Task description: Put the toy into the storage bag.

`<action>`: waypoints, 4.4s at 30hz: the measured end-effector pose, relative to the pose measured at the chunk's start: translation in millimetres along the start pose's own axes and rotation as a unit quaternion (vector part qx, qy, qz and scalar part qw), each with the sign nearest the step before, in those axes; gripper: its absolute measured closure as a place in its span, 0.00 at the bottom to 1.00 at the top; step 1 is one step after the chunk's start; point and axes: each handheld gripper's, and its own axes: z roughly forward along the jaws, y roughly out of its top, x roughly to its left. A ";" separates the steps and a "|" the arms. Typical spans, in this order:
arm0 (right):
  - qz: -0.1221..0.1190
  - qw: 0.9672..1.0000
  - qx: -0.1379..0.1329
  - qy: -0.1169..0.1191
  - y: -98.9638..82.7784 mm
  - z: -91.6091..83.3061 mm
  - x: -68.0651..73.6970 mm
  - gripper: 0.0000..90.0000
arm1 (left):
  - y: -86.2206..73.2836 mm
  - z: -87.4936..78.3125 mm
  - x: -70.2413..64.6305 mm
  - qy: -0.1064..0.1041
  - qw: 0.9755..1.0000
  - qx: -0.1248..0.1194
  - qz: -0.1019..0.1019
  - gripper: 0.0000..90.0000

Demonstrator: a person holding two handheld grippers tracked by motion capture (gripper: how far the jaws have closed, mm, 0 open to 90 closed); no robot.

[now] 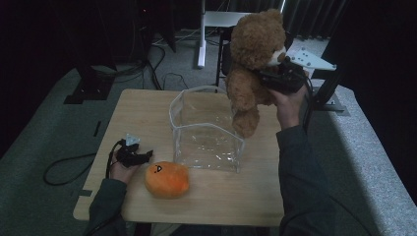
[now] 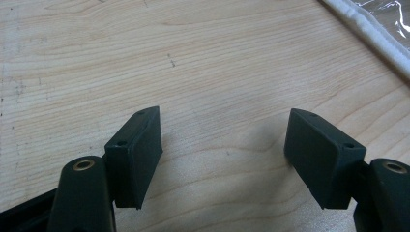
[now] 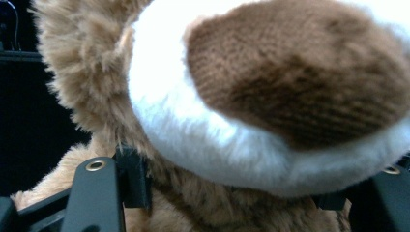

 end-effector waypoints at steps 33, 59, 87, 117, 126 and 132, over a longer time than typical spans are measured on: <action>0.000 1.000 0.023 -0.008 -2.0 34.4 -1.3 0.36 | -0.1 -0.2 0.6 -0.002 1.000 0.000 -0.001 0.33; -0.005 1.000 0.015 0.000 8.3 56.1 8.1 0.36 | 0.0 0.0 0.0 0.000 1.000 0.000 0.000 0.33; -0.029 0.998 0.042 -0.020 -5.0 91.4 12.8 0.36 | -0.1 -0.1 0.1 -0.001 1.000 0.000 0.001 0.33; -0.064 0.995 0.073 0.018 -26.2 113.1 45.2 0.36 | -0.2 -0.1 -0.2 -0.001 1.000 0.000 0.001 0.33; -0.058 0.995 0.069 0.038 -24.0 109.6 56.2 0.36 | -0.1 -0.2 -0.3 -0.001 1.000 0.001 0.001 0.33; -0.055 0.995 0.059 0.058 -20.6 107.8 65.5 0.36 | -0.1 -0.1 -0.2 0.000 1.000 0.000 0.001 0.33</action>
